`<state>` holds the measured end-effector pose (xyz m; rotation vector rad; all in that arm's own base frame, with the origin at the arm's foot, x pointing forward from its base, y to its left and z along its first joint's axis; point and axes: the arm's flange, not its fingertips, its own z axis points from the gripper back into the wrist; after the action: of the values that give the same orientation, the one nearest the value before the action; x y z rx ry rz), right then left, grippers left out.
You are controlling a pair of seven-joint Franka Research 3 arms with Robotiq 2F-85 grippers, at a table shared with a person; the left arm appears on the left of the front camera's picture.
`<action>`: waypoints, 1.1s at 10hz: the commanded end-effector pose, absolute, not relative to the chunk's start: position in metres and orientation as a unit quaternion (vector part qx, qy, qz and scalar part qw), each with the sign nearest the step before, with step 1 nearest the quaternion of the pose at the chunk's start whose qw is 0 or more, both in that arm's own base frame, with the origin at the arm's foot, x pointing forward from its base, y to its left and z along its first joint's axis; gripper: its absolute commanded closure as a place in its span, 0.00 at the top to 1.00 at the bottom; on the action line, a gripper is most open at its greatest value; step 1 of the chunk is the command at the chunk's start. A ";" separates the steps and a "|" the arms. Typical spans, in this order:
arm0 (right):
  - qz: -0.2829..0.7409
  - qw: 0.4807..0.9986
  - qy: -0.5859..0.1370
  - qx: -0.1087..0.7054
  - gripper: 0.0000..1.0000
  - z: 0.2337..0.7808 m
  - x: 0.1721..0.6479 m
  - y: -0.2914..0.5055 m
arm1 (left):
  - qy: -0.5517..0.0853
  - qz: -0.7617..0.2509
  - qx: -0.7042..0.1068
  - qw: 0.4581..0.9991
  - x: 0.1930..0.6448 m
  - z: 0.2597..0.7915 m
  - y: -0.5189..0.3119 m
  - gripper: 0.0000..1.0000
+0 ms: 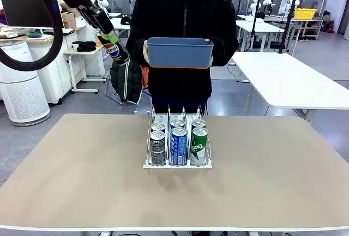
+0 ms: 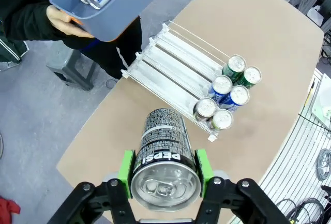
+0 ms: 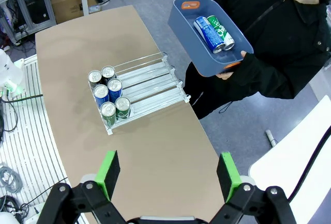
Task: Fill the beverage cans into the dispenser.
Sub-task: Place the picked Pepsi coke in the line of the Automatic Can Dispenser with the same cans.
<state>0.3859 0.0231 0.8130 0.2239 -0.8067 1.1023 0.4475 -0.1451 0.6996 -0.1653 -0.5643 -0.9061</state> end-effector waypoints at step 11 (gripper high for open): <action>0.508 0.770 -0.372 0.104 1.00 0.813 0.385 0.023 | -0.251 -0.486 -0.066 0.834 0.384 0.649 -0.209 0.58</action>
<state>0.3858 0.0230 0.8132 0.2238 -0.8069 1.1023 0.3848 -0.2097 0.6467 -0.1524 -0.5267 -1.0352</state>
